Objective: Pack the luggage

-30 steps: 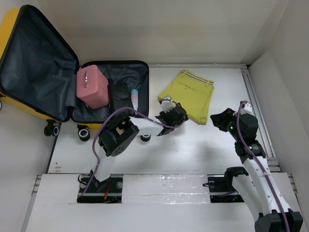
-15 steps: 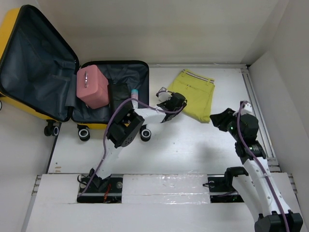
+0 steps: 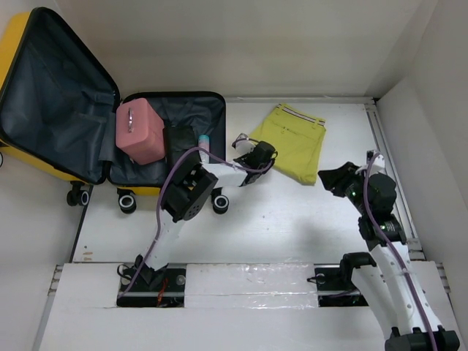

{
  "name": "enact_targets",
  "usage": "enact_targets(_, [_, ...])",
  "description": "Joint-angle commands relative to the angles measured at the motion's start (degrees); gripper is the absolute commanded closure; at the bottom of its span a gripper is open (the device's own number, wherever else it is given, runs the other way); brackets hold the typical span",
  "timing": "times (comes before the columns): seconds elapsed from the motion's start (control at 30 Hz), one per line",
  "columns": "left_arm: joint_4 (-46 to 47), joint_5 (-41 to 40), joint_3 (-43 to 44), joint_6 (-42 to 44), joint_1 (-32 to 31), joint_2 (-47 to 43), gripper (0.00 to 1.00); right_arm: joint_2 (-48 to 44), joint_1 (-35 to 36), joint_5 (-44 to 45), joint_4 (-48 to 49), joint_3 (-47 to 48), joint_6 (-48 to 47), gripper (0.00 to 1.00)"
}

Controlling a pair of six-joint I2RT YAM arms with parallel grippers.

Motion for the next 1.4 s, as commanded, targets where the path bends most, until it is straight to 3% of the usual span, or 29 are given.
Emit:
enact_targets(0.0, [1.66,-1.61,-3.24,7.10,1.64,-3.55,1.00,-0.84,0.93,-1.03,2.36,3.43,0.35,0.56])
enact_targets(0.17, [2.48,3.04,3.50,20.99,1.64,-8.46,1.00,0.47,0.93,-1.03,2.98,4.75,0.35,0.56])
enact_targets(0.37, [-6.14,8.13,11.00,36.65,4.53,-15.50,1.00,2.66,1.46,-0.42,4.11,6.43,-0.17,0.55])
enact_targets(0.57, [-12.79,21.94,12.48,42.45,17.00,-23.51,1.00,6.80,3.12,-1.73,12.98,5.03,4.65,0.55])
enact_targets(0.7, [-18.95,20.29,16.71,47.11,24.65,-26.58,1.00,11.27,5.41,-2.44,20.11,4.32,7.39,0.55])
enact_targets(0.97, [-21.96,21.07,16.19,47.92,43.53,-29.22,1.00,12.52,7.08,-0.50,20.11,1.60,5.37,0.55])
enact_targets(1.13, [-24.25,18.96,16.89,49.94,48.48,-28.69,1.00,11.37,7.08,-0.50,20.11,1.07,5.36,0.55])
enact_targets(1.3, [-24.25,28.86,10.93,49.94,47.61,-30.01,1.00,10.85,7.08,-0.50,19.59,1.07,5.36,0.55])
enact_targets(1.33, [-24.25,32.28,8.48,50.55,45.51,-30.71,0.76,10.85,7.08,-0.50,19.59,1.07,5.36,0.55])
enact_targets(1.37, [-23.73,33.36,6.80,50.56,44.28,-31.24,0.67,11.63,7.08,-0.50,19.59,1.07,5.36,0.55])
